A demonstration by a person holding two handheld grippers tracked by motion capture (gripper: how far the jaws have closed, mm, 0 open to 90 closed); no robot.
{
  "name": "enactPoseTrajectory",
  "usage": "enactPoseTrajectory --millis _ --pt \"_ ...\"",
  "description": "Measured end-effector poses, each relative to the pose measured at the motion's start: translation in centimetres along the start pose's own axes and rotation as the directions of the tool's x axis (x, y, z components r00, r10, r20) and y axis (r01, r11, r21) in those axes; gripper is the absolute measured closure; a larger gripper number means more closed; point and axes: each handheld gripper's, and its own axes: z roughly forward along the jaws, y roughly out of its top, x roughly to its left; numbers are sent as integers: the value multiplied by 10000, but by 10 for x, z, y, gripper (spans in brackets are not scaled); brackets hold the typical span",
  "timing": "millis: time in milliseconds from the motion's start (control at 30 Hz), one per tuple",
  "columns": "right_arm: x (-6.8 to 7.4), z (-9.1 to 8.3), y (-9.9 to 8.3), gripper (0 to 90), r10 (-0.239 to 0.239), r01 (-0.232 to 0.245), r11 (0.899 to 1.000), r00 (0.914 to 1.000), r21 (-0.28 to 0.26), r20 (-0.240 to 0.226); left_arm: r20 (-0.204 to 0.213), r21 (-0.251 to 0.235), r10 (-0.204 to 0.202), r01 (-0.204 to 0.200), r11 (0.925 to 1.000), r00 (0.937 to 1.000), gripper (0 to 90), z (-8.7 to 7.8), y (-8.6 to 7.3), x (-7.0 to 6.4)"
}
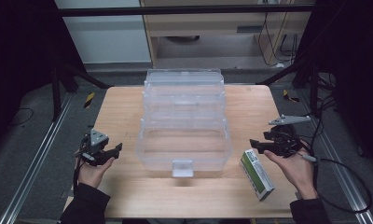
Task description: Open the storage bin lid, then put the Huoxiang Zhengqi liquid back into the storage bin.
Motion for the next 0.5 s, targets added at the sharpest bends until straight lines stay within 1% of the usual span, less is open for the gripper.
enactPoseTrajectory --millis 133,200,267,433,500 --pt "3 -6 2 376 -118 119 9997 9999 228 -40 -60 141 14 -13 9999 10000 407 3 -2 1" --pt "4 -10 3 373 -151 151 9989 9999 442 -11 -55 153 -29 30 9999 10000 406 4 -2 2" --pt "4 -10 3 370 -146 147 9986 9999 515 -30 -63 173 -25 27 9998 10000 406 4 -3 2" --pt "8 -12 4 361 -198 202 9952 9998 955 -43 -108 353 -9 13 9994 9999 404 8 -6 3" --pt "10 -11 3 361 -146 154 9936 9999 1123 -80 -129 377 -1 6 9993 9999 404 8 -6 3"
